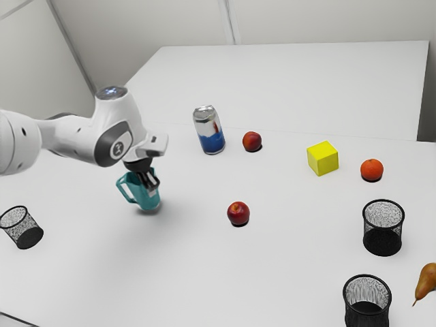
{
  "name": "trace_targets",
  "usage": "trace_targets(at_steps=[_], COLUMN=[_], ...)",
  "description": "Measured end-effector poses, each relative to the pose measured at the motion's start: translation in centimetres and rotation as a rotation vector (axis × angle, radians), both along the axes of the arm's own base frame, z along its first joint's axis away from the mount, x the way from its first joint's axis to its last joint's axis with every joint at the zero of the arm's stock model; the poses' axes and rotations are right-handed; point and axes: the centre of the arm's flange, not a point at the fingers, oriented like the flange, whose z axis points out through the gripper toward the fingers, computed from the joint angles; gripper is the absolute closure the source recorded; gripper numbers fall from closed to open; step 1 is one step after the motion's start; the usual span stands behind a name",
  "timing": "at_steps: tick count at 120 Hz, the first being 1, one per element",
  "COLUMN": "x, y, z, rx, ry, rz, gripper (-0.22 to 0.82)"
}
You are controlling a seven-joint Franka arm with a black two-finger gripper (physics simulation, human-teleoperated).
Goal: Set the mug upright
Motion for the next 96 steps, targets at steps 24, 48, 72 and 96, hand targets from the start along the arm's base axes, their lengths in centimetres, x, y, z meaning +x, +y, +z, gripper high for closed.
trace_targets(at_steps=[24,48,72,96], x=[-0.2,-0.3,0.1,3.1], y=[0.7,1.0,0.8,0.7], z=[-0.9,-1.2,0.9,14.6], rx=[-0.03,-0.056,-0.078,-0.107], ry=[-0.033,-0.046,-0.095,-0.204], rz=[0.184,0.314,0.397,0.46], gripper=[0.72,0.31,0.13,0.06])
